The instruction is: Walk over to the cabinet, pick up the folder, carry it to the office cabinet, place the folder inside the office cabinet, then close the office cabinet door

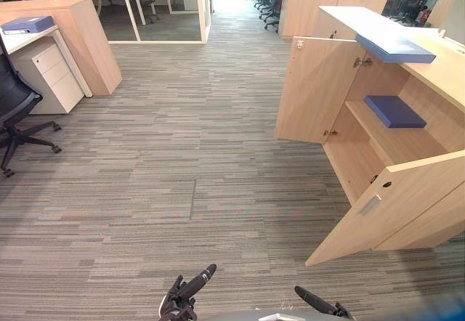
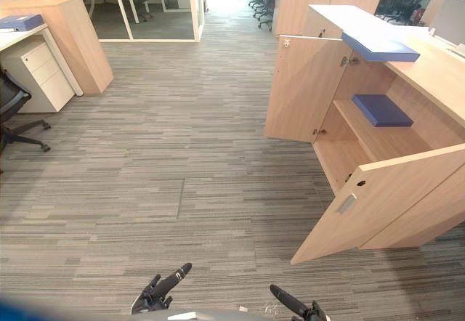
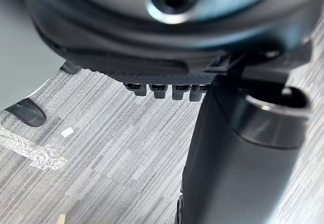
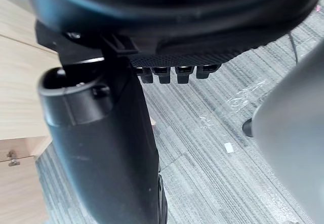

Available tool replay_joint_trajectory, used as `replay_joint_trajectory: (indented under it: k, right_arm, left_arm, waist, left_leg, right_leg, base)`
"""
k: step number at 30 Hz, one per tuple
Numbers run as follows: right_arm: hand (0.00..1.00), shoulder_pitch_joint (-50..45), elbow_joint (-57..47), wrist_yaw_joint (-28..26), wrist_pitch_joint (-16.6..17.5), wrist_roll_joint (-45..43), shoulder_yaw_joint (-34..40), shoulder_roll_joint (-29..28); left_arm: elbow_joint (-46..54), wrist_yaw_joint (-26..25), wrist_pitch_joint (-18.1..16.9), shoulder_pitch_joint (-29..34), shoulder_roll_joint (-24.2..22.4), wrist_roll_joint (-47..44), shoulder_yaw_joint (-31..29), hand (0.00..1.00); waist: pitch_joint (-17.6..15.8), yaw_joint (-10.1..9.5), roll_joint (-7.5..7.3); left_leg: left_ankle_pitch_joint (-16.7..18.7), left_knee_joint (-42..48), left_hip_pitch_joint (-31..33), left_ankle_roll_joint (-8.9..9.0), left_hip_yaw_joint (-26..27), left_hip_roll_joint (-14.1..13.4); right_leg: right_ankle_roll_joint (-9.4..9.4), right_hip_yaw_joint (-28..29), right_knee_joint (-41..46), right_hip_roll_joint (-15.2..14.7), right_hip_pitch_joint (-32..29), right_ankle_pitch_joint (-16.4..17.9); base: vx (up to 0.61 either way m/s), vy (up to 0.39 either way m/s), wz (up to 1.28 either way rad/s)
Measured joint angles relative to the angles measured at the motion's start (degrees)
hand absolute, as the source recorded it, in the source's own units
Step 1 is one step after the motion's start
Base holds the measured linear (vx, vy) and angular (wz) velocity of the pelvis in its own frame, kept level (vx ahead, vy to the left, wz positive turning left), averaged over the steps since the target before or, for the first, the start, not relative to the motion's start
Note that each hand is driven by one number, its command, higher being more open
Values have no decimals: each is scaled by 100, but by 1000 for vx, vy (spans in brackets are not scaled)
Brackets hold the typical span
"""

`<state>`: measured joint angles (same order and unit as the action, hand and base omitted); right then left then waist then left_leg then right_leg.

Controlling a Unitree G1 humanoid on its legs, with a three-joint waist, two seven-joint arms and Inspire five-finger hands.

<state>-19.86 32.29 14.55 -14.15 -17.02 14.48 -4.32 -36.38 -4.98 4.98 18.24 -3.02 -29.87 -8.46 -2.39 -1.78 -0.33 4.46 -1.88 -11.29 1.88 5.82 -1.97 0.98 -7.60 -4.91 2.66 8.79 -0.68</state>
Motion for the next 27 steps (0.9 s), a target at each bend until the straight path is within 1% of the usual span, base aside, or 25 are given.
replay_joint_trajectory:
  k: [5, 9, 11, 14, 16, 18, 22, 27]
  right_arm:
    - [100, 32, 219, -111, 193, -120, 23, 8]
    - [100, 112, 392, -188, 238, -132, 65, 27]
    - [100, 169, 545, -218, 320, -139, 81, 43]
    - [100, 362, 891, -272, 394, -159, 227, 64]
    - [100, 436, 1026, -264, 452, -160, 245, 66]
    - [100, 531, 1141, -259, 483, -164, 244, 65]
    - [100, 651, 1308, -259, 537, -258, 232, 68]
    - [100, 730, 1357, -259, 618, -347, 224, 78]
  left_arm:
    - [-265, 36, 11, -74, 90, -4, -205, 100]
    - [-383, 43, 5, -74, 186, -59, -210, 100]
    - [-450, 66, 8, -81, 235, -18, -219, 100]
    - [-666, 85, 2, -128, 285, 235, -370, 100]
    - [-752, 12, -27, -129, 320, 504, -392, 100]
    - [-783, -34, -81, -149, 341, 584, -408, 100]
    - [-773, -115, -145, -193, 347, 825, -404, 100]
    - [-777, -242, -201, -290, 372, 1010, -378, 100]
  waist:
    - [21, 1, -29]
    - [16, 1, -49]
    - [15, 2, -69]
    - [-4, 10, -97]
    - [-16, 13, -111]
    - [-43, 21, -119]
    - [-102, 22, -154]
    - [-232, 30, -157]
  left_leg:
    - [-1, 12, 9, -1, -9, 2]
    - [-2, 8, 18, -4, -27, 6]
    - [-3, -4, 17, -5, -31, 11]
    - [-9, -24, 14, -14, -37, 23]
    - [-14, -40, 13, -21, -42, 32]
    - [-22, -50, 10, -34, -52, 44]
    - [-29, -57, 9, -44, -75, 80]
    - [-36, -57, 12, -57, -84, 123]
  right_leg:
    - [2, -1, -16, 3, -1, -1]
    - [1, -14, -16, 5, -7, -1]
    - [0, -14, -15, 5, -10, -2]
    - [-1, -14, -15, 0, -13, -3]
    - [-2, -17, -16, -5, -18, -4]
    - [-3, -25, -16, -13, -18, -6]
    - [-6, -44, -16, -44, -15, -8]
    - [-11, -45, -17, -84, -16, -27]
  base:
    - [-26, -3, 0]
    - [0, 0, 0]
    - [0, 0, 0]
    - [0, 0, 0]
    - [0, 0, 0]
    - [0, 0, 0]
    - [0, 0, 2]
    - [0, 0, 0]
